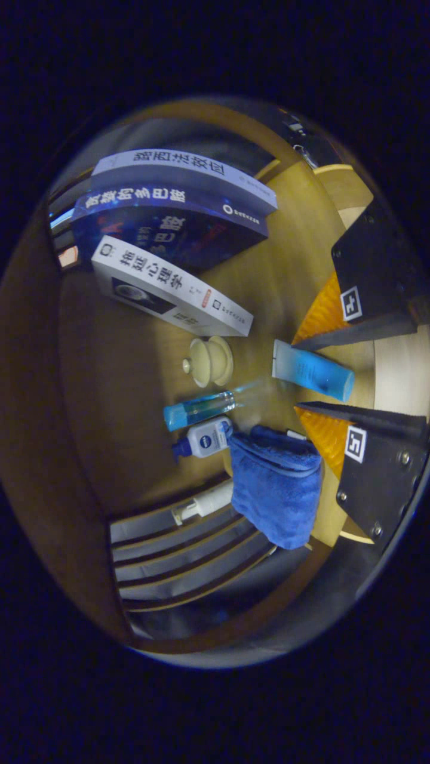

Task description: Pull open the drawer, take out the items inside it, and place them on the countertop above the cabinet.

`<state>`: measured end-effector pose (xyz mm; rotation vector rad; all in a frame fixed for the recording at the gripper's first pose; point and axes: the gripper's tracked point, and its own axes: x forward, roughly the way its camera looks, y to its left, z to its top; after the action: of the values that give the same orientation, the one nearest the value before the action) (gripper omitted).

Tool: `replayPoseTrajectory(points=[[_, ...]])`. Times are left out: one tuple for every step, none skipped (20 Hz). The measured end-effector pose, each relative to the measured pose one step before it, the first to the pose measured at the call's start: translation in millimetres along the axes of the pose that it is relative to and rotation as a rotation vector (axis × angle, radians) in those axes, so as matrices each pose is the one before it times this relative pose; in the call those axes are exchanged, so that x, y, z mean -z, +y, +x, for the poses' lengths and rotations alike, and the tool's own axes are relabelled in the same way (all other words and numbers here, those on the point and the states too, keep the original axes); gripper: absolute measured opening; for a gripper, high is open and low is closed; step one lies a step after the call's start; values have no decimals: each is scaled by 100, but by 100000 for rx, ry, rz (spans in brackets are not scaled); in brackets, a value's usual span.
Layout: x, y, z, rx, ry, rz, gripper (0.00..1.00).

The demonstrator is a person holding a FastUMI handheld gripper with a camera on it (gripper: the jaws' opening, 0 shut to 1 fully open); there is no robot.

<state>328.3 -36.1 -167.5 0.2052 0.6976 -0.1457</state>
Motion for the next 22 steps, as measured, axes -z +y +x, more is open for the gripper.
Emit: replayPoseTrajectory(points=[[-166, 212, -948, -1186, -1472, -1827, 50], [156, 393, -1163, -1672, -1324, -1684, 50], [-72, 564, -1111, -2048, -2666, -1148, 50], [-149, 516, -1111, -2050, -2665, -1537, 50], [28, 619, -1294, -2121, -2605, -1750, 50], [87, 668, -1601, -1972, -2503, -2237, 50], [-82, 532, -1768, -1507, -3143, -1740, 49], [75, 669, -1654, -1610, -3267, -1249, 49], [27, 547, -1577, -1112, -3057, -776, 49], [212, 452, -1752, -762, -2532, -305, 49], [116, 356, -1539, -248, -2401, 192, 49], [122, 221, -1666, -28, -2518, -442, 49], [15, 9, -1407, 1206, -3411, -1194, 49], [171, -129, -1403, 1002, -3373, -1600, 49], [522, 114, -1323, 813, -2424, -1085, 50], [1018, 228, -1462, 688, -1424, 28, 50], [868, 128, -1394, 678, -1143, 788, 50], [956, -140, -1205, 952, -733, 1105, 54], [914, -216, -1190, 1369, -325, 1329, 59], [819, -277, -1077, 1081, -454, 1281, 63], [773, -270, -984, 1381, -382, 925, 68], [607, -474, -709, 1598, -774, 240, 72]])
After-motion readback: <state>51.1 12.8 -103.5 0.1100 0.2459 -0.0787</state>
